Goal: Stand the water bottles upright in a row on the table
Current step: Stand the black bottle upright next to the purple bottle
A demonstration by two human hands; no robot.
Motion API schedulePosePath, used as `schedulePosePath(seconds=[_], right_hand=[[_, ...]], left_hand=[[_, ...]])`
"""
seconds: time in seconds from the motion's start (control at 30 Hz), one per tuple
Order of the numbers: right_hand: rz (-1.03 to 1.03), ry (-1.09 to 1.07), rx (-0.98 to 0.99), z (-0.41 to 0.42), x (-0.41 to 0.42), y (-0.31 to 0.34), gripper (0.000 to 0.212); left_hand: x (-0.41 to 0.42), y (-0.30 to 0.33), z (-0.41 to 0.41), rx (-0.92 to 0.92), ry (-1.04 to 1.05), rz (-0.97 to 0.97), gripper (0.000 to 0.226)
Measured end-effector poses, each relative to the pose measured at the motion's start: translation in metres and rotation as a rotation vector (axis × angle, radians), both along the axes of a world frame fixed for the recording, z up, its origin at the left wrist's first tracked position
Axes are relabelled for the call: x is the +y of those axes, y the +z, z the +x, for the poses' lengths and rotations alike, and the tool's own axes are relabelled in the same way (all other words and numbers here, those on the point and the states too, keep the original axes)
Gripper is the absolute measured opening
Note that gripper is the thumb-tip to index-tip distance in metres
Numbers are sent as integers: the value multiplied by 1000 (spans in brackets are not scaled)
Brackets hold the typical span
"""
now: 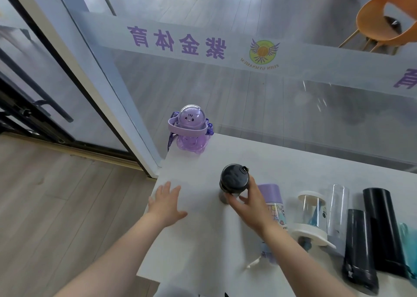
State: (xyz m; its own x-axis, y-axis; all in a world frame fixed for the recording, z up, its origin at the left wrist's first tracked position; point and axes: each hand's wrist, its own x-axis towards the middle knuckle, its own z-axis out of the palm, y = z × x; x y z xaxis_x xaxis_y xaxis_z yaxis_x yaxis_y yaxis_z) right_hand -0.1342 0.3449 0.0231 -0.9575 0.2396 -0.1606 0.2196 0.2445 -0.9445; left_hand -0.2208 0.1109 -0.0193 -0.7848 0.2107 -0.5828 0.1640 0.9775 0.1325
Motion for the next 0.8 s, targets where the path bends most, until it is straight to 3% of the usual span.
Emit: schedulePosePath(seconds=[0.13,0.3,0.8], right_hand=[[-6,-20,1,-6,-10,-11,66],[32,-101,26,-28,-23,-19,67],[128,-203,0,-147,23,-12,56]], left_hand=[[-12,-9,-10,-53,-15,-34,114],[-18,-20,-9,-59,-53,-31,126],[-13,-26,-15,-70,-98,-80,124]])
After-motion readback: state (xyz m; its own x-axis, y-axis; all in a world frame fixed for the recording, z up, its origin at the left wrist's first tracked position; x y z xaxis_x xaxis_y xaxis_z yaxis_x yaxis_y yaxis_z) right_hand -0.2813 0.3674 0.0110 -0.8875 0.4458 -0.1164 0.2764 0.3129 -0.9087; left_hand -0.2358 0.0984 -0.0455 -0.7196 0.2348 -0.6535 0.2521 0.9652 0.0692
